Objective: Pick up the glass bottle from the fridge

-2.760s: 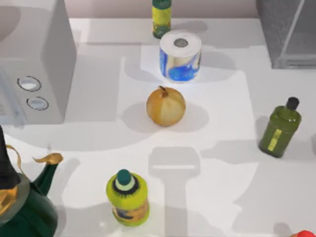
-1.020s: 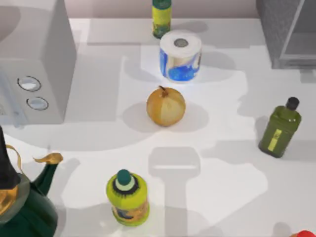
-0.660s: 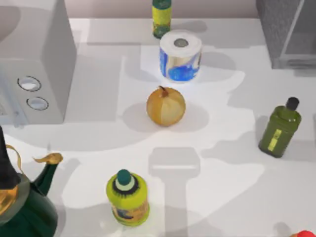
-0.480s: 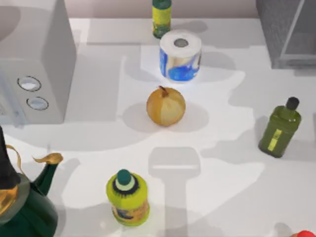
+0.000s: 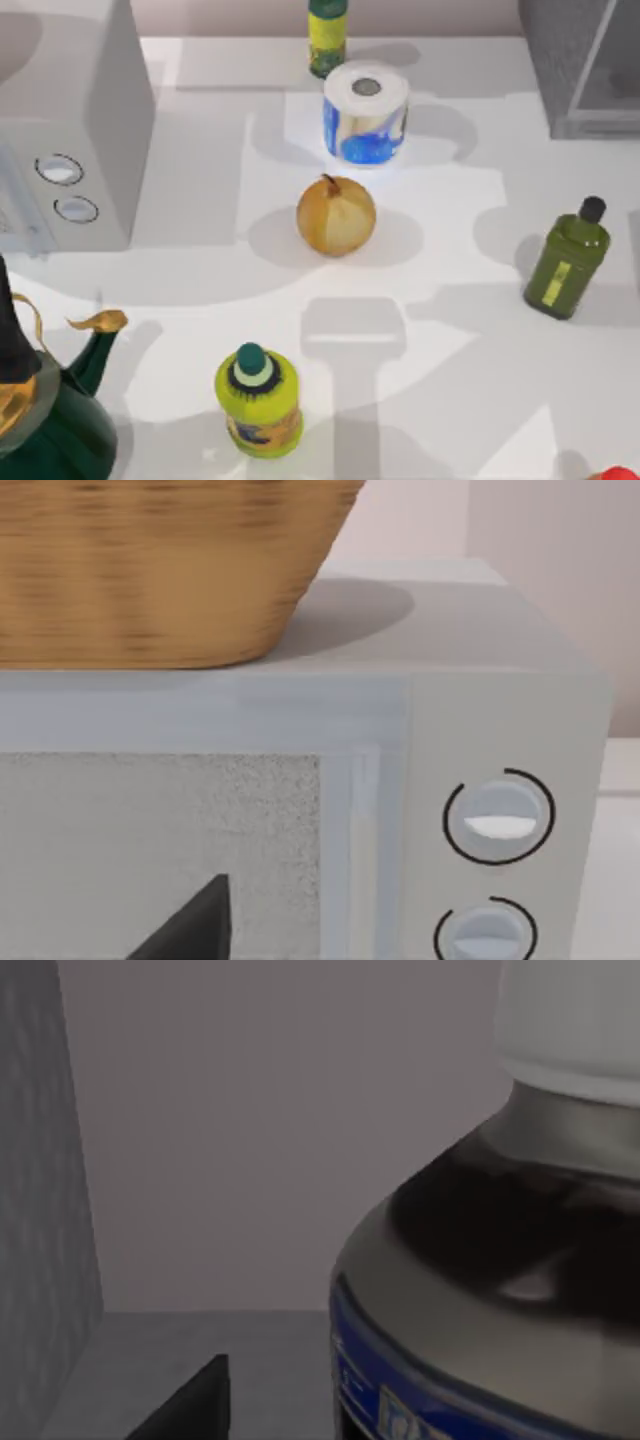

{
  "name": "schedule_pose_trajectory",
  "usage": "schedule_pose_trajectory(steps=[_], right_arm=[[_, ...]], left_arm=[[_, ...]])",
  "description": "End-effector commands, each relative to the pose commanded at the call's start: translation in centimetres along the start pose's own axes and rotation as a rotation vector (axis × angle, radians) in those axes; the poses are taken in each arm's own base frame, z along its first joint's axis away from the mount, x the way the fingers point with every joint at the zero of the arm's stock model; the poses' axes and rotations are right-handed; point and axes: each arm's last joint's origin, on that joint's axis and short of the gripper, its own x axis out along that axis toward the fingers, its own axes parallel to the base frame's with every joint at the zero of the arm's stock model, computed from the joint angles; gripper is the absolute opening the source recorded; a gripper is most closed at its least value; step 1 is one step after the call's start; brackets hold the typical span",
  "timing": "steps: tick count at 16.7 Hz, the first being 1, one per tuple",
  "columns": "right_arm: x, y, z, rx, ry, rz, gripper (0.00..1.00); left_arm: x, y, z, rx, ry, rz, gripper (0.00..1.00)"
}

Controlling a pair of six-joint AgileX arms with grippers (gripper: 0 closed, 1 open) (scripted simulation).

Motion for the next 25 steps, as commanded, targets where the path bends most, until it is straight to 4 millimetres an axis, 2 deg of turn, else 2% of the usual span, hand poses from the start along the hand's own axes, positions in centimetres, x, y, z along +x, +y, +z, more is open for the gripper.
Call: schedule_pose_trajectory(steps=[4,17,25], right_arm=[[0.1,0.02,-0.01,0.0,0.001,0.0,1.0],[0.1,0.02,-0.01,0.0,0.001,0.0,0.02],[0.1,0.02,-0.01,0.0,0.001,0.0,0.0]], left_arm=[[0.0,0.0,0.0,0.0,0.0,0.0,1.0],[0.0,0.0,0.0,0.0,0.0,0.0,1.0],[0.0,0.0,0.0,0.0,0.0,0.0,1.0]])
